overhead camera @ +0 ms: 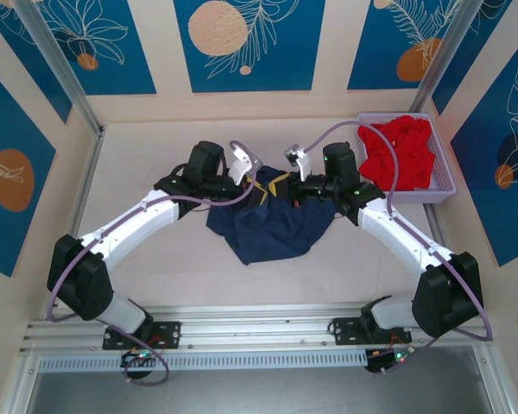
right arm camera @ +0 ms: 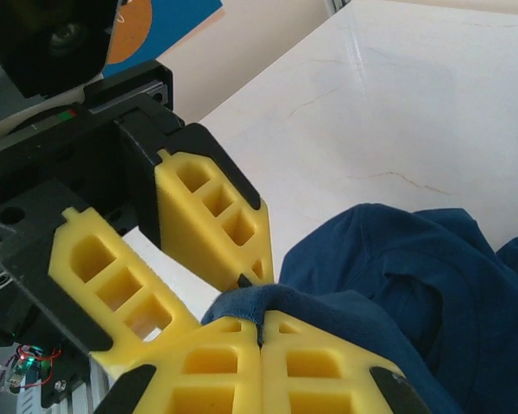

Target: Fold the inside-out t-shirt

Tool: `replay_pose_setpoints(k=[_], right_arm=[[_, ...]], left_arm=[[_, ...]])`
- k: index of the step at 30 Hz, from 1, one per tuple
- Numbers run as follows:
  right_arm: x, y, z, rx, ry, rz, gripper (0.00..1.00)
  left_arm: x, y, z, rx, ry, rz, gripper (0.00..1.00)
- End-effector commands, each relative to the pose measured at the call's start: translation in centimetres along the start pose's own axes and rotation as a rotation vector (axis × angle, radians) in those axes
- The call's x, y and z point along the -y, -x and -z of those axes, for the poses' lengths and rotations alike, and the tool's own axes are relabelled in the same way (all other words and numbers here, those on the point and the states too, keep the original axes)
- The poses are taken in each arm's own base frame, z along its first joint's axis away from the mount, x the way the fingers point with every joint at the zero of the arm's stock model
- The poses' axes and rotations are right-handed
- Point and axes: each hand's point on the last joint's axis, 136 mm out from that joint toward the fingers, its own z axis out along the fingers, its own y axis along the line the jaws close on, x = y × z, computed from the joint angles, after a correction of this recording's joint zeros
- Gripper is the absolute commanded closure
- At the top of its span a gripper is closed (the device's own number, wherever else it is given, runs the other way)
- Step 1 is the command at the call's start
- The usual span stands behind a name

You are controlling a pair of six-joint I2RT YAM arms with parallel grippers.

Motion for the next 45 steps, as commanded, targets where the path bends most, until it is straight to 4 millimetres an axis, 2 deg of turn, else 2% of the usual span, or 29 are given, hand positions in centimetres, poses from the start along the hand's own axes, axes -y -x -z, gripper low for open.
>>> replay_pose_setpoints(k=[1,3,5,7,10,14,18,22,25,28,35,41,45], right_arm=[[0.0,-0.4,0.2,-0.018,0.004,-0.035,1.00],[1.2,-0.5,0.4,-0.035,-0.069,-0.088,1.00],[3.4,-1.2,1.3,-0.088,-0.211,-0.211,0.88],[4.5,-2.7,2.4,-0.147,-0.320,-0.301,0.74],[3.8,-5.8,3.1,-0.206,-0.369,-0.330,0.63],[1.7,-8.5,1.3,-0.197,-0.259,-0.374,0.57],[-0.2,-9.3,-1.3,-0.166,-0.165,-0.344,0.53],[-0.2,-11.4,-3.5,-0.189,-0.174,-0.302,0.47],[0.0,-12.2,-4.6,-0.186,-0.176,-0.292,0.42],[0.8,-12.7,-5.2,-0.188,-0.200,-0.292,0.42],[1.9,-12.0,-6.0,-0.167,-0.223,-0.278,0.44],[3.3,-11.8,-5.2,-0.153,-0.288,-0.285,0.65],[3.5,-11.4,-4.6,-0.136,-0.292,-0.287,0.80]], left_arm=[[0.8,1.1,-0.1,0.021,-0.036,-0.013,0.85],[0.7,1.2,0.2,0.028,-0.019,0.008,0.91],[-0.4,1.4,0.8,0.047,0.052,0.071,0.99],[-1.9,1.2,1.4,0.062,0.108,0.167,1.00],[-2.9,0.6,2.0,0.079,0.122,0.289,1.00],[-2.8,0.1,2.4,0.086,0.127,0.338,1.00],[-2.8,-0.1,2.7,0.081,0.141,0.347,1.00],[-2.7,0.1,3.0,0.083,0.144,0.342,1.00],[-2.7,0.2,3.0,0.082,0.146,0.341,1.00],[-2.7,0.1,3.0,0.081,0.145,0.341,1.00],[-2.6,0.1,3.0,0.078,0.142,0.335,1.00],[-2.9,-0.2,3.2,0.076,0.154,0.339,1.00],[-3.0,-0.2,3.2,0.077,0.157,0.341,1.00]])
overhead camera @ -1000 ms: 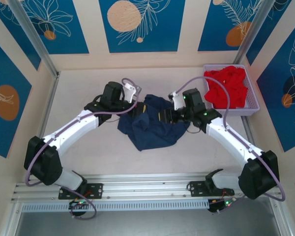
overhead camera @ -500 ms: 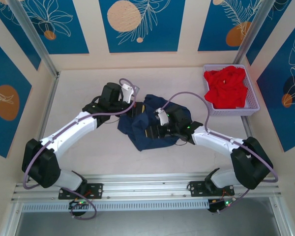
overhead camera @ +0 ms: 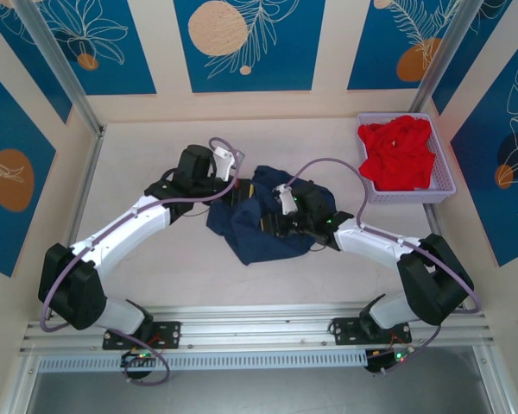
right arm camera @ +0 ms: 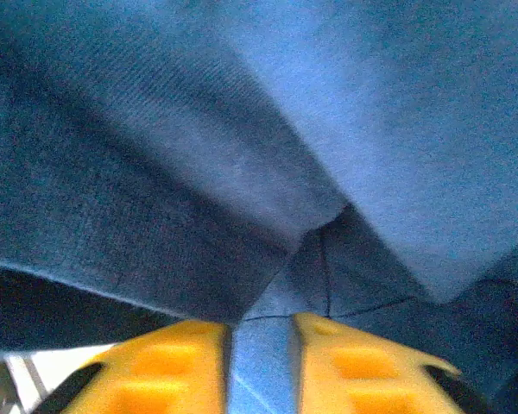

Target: Fold the inside-out t-shirt

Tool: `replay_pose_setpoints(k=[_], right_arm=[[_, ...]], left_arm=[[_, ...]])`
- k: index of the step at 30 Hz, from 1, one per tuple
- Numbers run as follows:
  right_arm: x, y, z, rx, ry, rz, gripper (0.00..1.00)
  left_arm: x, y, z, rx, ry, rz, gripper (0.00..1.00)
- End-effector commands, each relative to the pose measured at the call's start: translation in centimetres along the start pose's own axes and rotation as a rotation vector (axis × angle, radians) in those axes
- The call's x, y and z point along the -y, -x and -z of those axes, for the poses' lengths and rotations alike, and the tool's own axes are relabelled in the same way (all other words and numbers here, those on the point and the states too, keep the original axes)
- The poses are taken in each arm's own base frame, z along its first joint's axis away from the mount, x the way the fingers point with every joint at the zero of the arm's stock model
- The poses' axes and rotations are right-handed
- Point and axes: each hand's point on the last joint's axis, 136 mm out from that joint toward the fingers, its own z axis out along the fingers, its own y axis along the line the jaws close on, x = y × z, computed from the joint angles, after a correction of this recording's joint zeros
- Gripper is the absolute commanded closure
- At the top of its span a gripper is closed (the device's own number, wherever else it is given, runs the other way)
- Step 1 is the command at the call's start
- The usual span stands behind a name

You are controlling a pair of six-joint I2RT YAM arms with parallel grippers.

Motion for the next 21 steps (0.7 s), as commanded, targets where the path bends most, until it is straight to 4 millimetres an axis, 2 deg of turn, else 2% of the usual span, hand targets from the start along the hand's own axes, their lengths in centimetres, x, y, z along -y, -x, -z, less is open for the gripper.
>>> replay_pose_setpoints(k=[1,6,13,18,21], right_arm=[[-0.1,1.2,0.9,0.044,-0.006,0.008,0.84],[0.1,1.6,1.4,0.060,-0.004,0.017,1.00],[0.4,1.8,2.2,0.074,0.000,0.036,1.00],[-0.5,1.2,1.9,0.053,0.064,0.043,1.00],[-0.6,0.8,1.4,0.052,0.083,0.038,0.92]], left_arm=[[0.1,0.6,1.0,0.025,0.008,-0.001,1.00],[0.1,0.6,1.1,0.024,0.005,0.003,1.00],[-0.1,0.3,1.1,0.018,0.012,0.009,1.00],[0.0,0.3,1.1,0.018,0.004,0.016,1.00],[0.1,0.3,1.1,0.017,-0.004,0.018,1.00]])
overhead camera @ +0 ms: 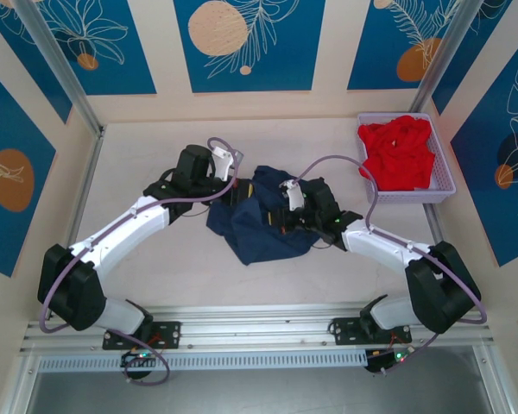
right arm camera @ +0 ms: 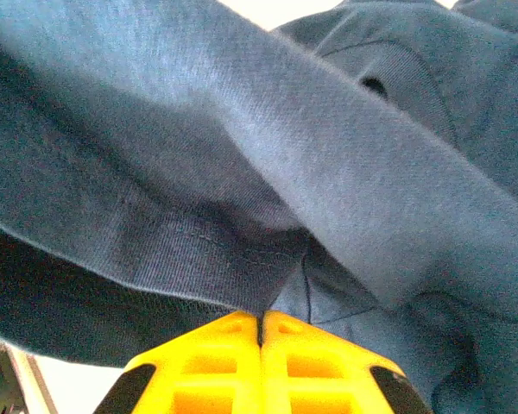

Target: Fold the inside-out t-shirt

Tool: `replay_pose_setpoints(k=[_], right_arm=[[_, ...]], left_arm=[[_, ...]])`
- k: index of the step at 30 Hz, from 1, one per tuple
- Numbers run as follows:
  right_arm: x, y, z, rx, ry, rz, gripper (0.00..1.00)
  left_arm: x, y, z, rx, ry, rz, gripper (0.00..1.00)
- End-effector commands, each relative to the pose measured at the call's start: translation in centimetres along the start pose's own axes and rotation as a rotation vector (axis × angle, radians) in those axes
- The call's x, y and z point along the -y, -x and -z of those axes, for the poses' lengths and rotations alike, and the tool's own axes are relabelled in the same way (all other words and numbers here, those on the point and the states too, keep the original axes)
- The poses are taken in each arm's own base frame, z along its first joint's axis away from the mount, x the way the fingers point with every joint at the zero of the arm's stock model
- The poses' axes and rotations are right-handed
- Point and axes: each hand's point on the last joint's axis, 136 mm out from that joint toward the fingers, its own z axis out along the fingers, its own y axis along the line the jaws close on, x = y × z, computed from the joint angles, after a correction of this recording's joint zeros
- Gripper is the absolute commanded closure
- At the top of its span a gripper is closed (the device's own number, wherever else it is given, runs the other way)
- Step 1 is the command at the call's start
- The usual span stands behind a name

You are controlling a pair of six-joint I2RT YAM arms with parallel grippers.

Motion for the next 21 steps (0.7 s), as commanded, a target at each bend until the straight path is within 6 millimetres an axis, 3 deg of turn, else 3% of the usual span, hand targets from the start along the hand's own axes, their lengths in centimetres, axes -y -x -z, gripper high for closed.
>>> replay_pose_setpoints(k=[1,14,19,21], right_arm=[[-0.7,-0.4,-0.4,0.001,0.052,0.018,0.89],[-1.5,-1.3,-2.0,-0.013,0.096,0.019,0.75],[-1.0,-0.8,-2.4,-0.007,0.062,0.023,0.74],[-0.4,-0.2,-2.5,0.000,0.015,0.028,0.79]], left_arm=[[0.3,0.3,0.9,0.015,-0.008,0.007,1.00],[0.3,0.1,1.0,0.011,-0.005,0.006,1.00],[0.3,0.0,1.0,0.009,-0.004,0.005,1.00],[0.1,-0.1,1.1,0.009,0.003,0.002,1.00]])
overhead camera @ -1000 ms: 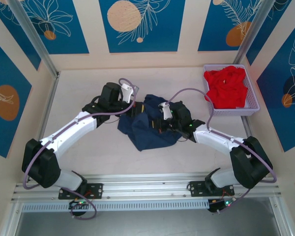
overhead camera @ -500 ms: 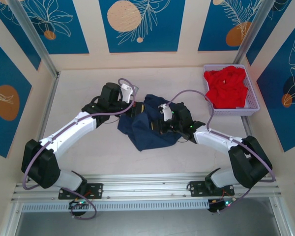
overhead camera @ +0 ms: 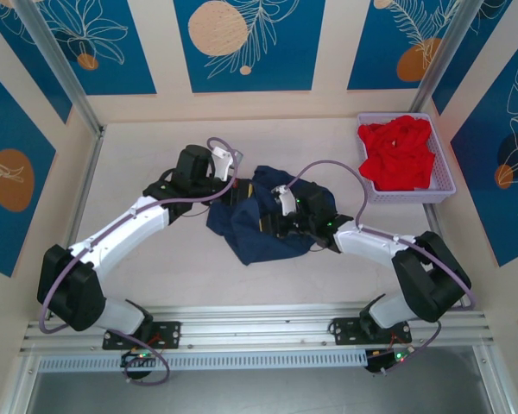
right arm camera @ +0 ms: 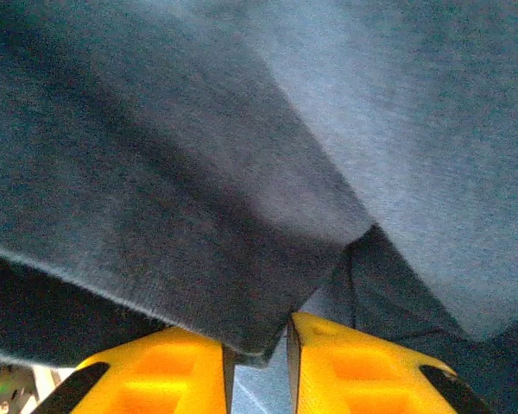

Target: Fold the inside-out t-shirt

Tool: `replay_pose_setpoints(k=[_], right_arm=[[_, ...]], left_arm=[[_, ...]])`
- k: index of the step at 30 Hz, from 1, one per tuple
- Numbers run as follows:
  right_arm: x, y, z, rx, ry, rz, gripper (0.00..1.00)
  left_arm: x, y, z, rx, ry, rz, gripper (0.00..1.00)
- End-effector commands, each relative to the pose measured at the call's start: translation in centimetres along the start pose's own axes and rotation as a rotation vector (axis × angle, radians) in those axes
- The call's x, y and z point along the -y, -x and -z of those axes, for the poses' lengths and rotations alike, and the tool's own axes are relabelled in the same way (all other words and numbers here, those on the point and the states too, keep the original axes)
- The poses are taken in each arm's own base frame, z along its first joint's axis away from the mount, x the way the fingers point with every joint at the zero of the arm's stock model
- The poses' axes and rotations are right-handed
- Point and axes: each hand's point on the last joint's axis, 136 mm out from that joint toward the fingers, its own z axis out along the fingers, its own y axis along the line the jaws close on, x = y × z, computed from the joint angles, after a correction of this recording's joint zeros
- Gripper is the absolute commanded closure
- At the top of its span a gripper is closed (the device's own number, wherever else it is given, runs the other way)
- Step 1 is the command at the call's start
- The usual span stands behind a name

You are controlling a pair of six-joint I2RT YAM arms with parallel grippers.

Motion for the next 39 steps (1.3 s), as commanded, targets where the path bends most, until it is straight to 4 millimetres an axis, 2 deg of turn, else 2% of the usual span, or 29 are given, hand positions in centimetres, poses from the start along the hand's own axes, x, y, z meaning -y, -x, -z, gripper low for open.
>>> replay_pose_setpoints(k=[1,4,7,10,14,19,24,31,33,35,39], right_arm=[[0.8,1.5,0.1,0.031,-0.075,0.021,0.85],[1.8,3.0,2.0,0.068,-0.161,0.042,1.00],[2.5,4.6,5.4,0.104,-0.227,0.043,1.00],[2.7,5.7,8.6,0.113,-0.270,0.032,1.00],[3.4,5.5,11.6,0.058,-0.367,0.001,1.00],[5.5,1.6,13.7,-0.086,-0.512,-0.138,1.00],[6.9,-3.3,13.9,-0.201,-0.579,-0.291,1.00],[8.1,-10.0,13.6,-0.307,-0.660,-0.482,1.00],[8.5,-11.3,14.0,-0.316,-0.700,-0.507,0.92],[8.6,-11.7,14.2,-0.304,-0.722,-0.505,0.80],[8.4,-10.4,14.7,-0.257,-0.726,-0.459,0.69]], left_arm=[[0.0,-0.1,1.0,0.006,0.008,-0.001,1.00],[-0.5,-0.1,1.4,0.010,0.040,-0.020,1.00],[-0.8,-0.1,1.9,0.018,0.061,-0.058,1.00],[0.0,-0.6,1.8,0.005,0.014,-0.134,1.00],[1.5,-2.5,1.1,-0.030,-0.049,-0.240,0.98],[3.5,-7.2,-0.6,-0.122,-0.123,-0.325,0.96],[5.7,-12.3,-2.6,-0.218,-0.189,-0.343,0.92],[5.4,-21.4,-4.5,-0.437,-0.151,-0.346,0.81],[5.6,-23.2,-4.8,-0.479,-0.155,-0.329,0.73],[5.9,-24.0,-4.9,-0.493,-0.166,-0.314,0.65],[6.0,-22.3,-4.8,-0.447,-0.132,-0.326,0.57]])
